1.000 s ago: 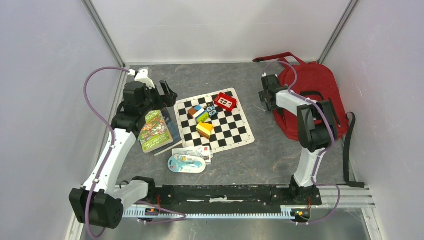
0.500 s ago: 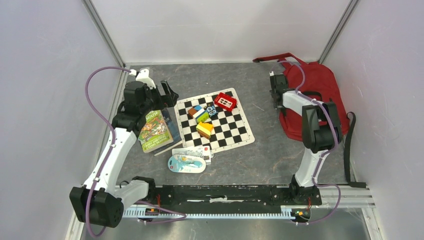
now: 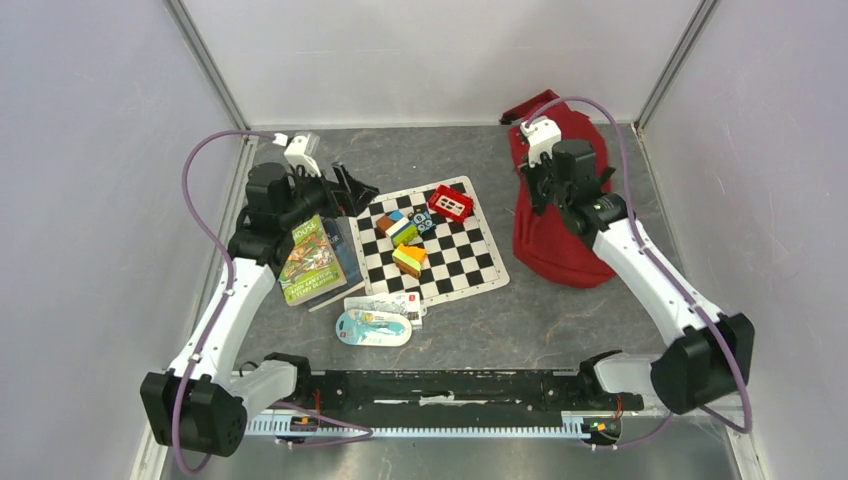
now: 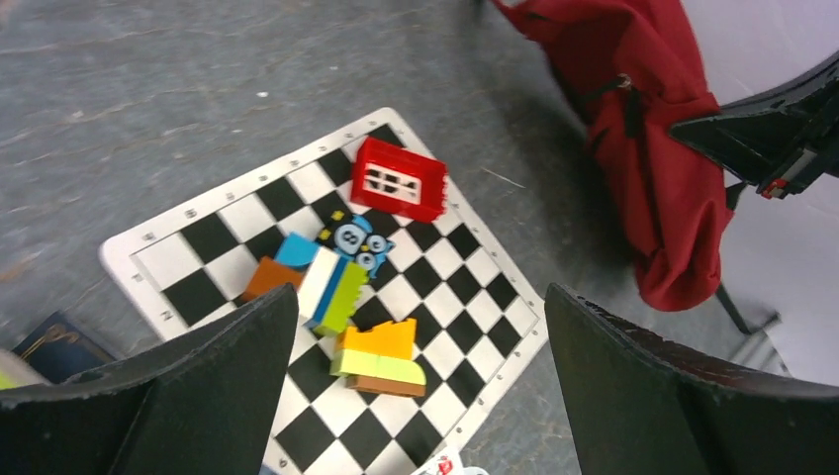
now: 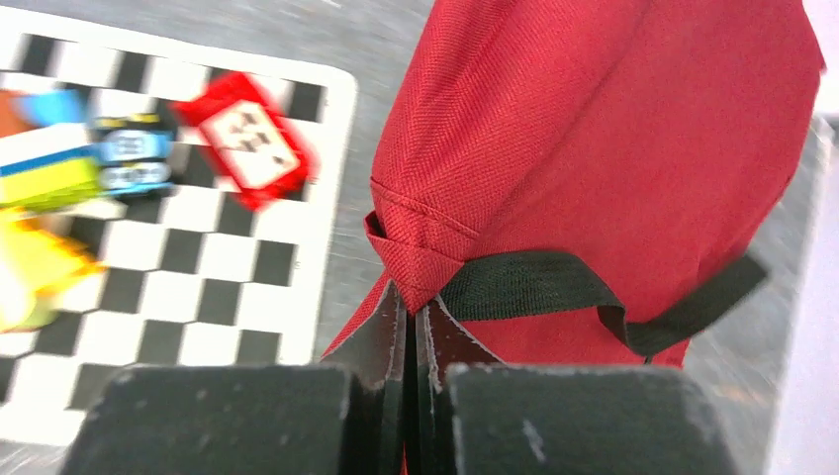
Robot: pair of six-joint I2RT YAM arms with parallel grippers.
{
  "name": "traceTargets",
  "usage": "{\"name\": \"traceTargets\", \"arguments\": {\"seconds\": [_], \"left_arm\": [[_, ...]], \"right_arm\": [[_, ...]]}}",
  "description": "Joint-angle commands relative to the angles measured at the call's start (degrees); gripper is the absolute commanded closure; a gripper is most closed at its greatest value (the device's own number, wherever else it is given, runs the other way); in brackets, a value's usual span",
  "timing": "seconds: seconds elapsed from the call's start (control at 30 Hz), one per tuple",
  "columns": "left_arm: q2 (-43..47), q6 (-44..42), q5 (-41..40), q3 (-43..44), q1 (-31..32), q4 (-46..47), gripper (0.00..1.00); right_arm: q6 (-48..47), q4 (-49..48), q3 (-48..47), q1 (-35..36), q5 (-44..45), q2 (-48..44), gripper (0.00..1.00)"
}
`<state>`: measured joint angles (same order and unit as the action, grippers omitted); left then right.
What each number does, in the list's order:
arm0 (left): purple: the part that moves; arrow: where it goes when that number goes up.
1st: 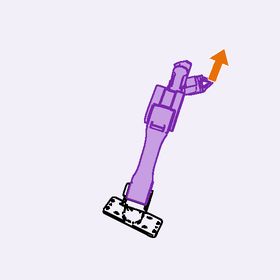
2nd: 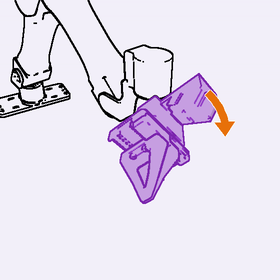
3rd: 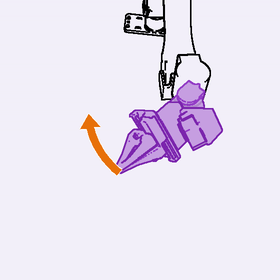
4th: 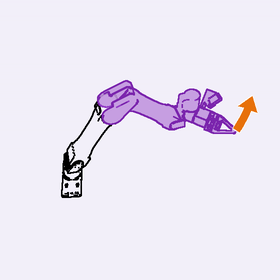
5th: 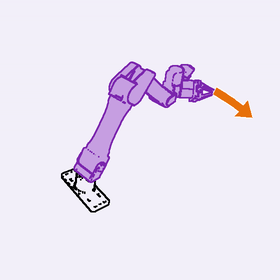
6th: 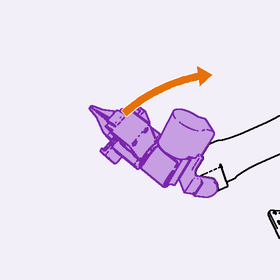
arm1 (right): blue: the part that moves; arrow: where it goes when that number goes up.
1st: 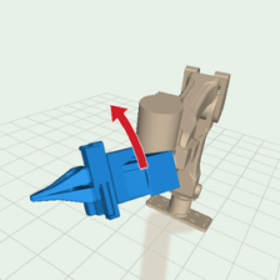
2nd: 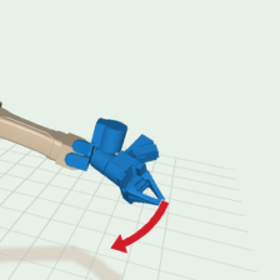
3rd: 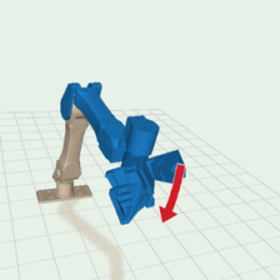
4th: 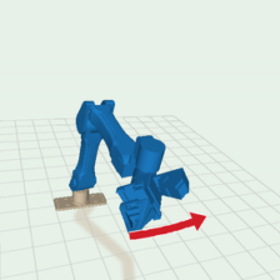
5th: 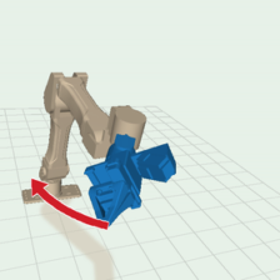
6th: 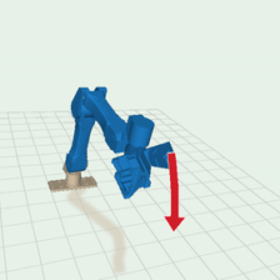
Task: Pack the student bag
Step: Adjust the student bag at the center of the board.
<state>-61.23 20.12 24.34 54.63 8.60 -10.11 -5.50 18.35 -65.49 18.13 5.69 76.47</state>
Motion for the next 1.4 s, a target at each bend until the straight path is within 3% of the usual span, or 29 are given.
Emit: {"name": "traceTargets", "arguments": {"seconds": [0.0, 0.23, 0.47, 1.0, 1.37], "left_arm": [[-0.1, 3.2, 10.7, -1.5, 1.4, 9.0, 0.00], [2.4, -1.6, 7.8, -3.0, 7.3, 9.5, 0.00], [7.4, -12.9, 1.1, -4.1, 15.0, 9.8, 0.00], [-4.9, -16.5, -0.4, 8.8, 15.1, 14.9, 0.00], [0.1, -16.6, 4.3, 1.8, 15.2, 21.5, 0.00]], "right_arm": [[-1.6, -2.8, 0.3, 2.5, -14.6, -6.0, 1.00], [-0.4, -1.6, -1.2, 3.0, -27.5, -12.4, 1.00], [1.8, 1.1, -8.8, 3.0, -35.9, -15.9, 1.00], [2.9, 0.7, -14.5, 3.0, -46.4, -23.1, 1.00], [4.5, 0.6, -14.1, 3.0, -53.4, -23.7, 1.00]]}}
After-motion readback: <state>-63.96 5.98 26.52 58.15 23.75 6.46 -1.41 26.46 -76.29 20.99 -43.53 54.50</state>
